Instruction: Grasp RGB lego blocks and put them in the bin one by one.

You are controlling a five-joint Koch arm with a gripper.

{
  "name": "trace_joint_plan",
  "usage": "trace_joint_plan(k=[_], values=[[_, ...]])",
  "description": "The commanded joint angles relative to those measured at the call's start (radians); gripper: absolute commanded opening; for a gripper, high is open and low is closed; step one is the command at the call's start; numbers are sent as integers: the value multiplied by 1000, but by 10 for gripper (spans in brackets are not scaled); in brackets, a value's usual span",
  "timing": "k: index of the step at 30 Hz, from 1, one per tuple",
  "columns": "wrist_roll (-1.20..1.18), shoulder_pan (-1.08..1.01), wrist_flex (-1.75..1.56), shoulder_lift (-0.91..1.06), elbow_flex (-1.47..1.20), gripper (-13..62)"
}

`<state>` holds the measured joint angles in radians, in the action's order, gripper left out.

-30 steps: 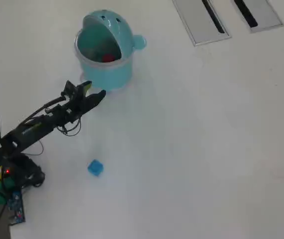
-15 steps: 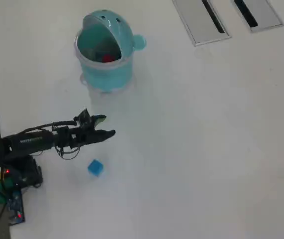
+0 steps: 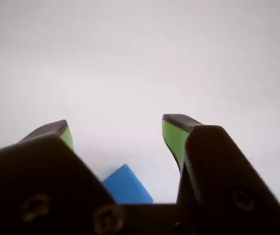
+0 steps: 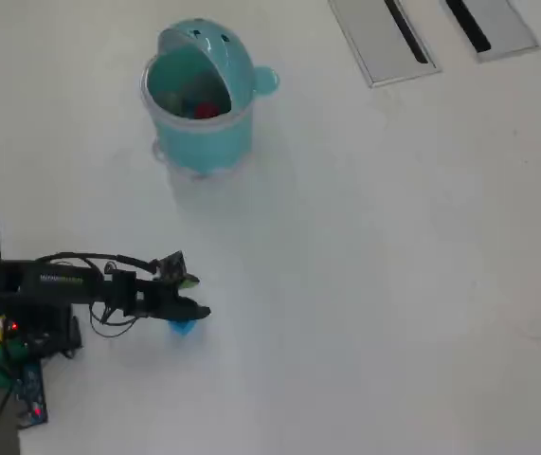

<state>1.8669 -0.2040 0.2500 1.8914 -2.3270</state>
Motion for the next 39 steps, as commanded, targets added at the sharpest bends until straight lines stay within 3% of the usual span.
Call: trace_joint_plan(k=[1,18,29,39], values=[[18,-18,11,34,26,347],[164,-77,166,106,-112,352],[160,-66,-12,-52,-153,351],[3,-58,-213,-219,-155,281]])
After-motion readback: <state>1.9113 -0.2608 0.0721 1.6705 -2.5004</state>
